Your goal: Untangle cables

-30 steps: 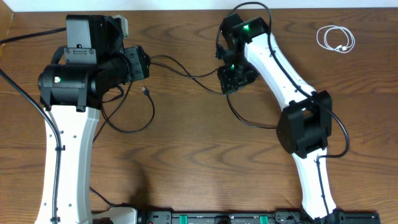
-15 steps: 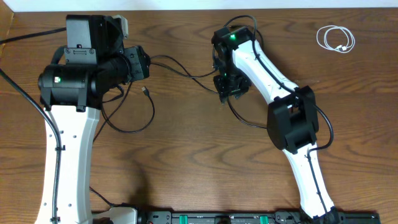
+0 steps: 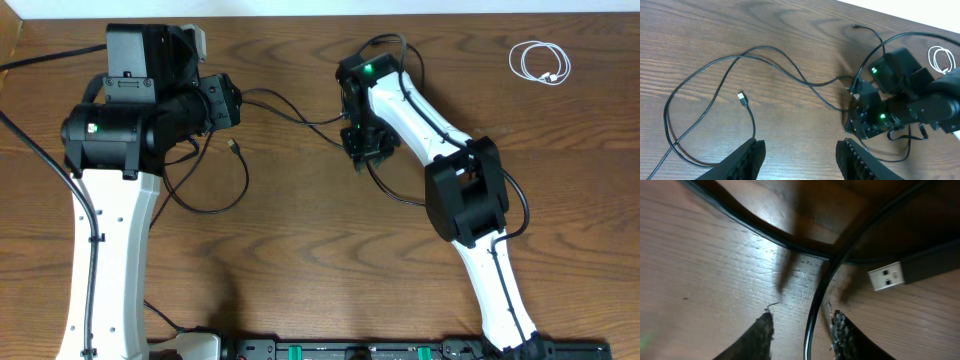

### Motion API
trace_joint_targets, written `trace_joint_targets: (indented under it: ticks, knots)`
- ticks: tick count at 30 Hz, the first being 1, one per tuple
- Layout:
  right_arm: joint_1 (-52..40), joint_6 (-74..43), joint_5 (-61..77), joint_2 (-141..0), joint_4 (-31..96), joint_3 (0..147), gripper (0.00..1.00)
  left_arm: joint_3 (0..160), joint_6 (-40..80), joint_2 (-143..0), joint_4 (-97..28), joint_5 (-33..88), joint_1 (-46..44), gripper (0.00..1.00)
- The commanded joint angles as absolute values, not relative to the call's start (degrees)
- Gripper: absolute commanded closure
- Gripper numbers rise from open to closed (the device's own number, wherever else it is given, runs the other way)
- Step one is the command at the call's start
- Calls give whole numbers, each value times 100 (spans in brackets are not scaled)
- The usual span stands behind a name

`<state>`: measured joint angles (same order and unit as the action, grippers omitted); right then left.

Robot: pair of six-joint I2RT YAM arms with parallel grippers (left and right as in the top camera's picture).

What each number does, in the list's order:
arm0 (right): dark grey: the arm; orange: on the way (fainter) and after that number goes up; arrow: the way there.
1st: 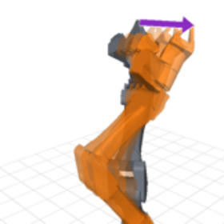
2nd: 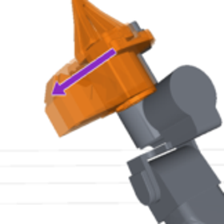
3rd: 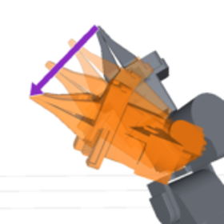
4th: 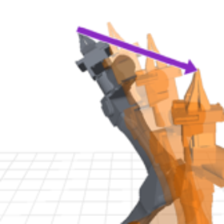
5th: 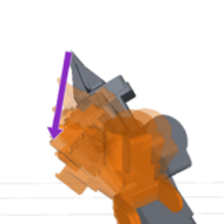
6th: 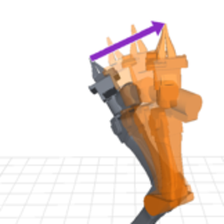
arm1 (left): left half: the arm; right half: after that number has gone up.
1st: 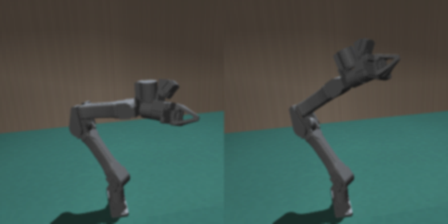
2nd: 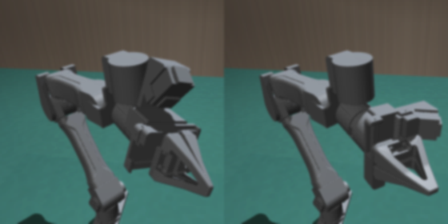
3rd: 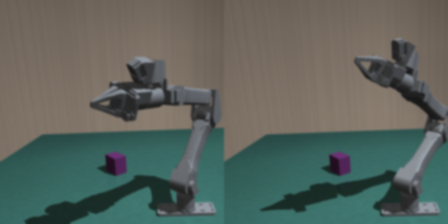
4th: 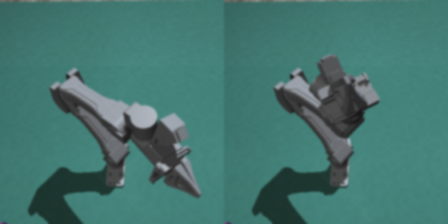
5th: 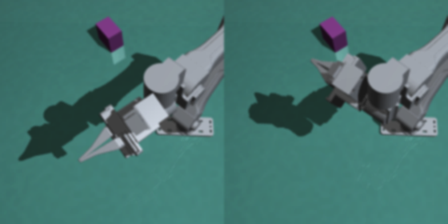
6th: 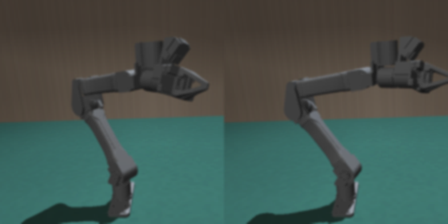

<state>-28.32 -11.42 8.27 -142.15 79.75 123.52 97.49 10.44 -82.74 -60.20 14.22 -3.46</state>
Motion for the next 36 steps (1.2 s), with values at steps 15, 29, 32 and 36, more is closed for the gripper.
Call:
trace_joint_targets:
  ticks: [15, 29, 32, 36]
  knots:
    - [-2816, -1184, 797, -14103, 7819, 12431, 99, 9782, 967, -8274, -6042, 1347, -329, 49]
    - [-2816, -351, 805, -11583, 7561, 13209, 99, 9782, 967, -8276, -6040, 1347, -329, 49]
    - [-2770, -451, 799, -10881, 7157, 13229, 99, 9782, 967, -8278, -6040, 1347, -329, 49]
    - [-2687, -609, 799, -10175, 6549, 13229, 99, 9782, 967, -8313, -6040, 1347, -329, 49]
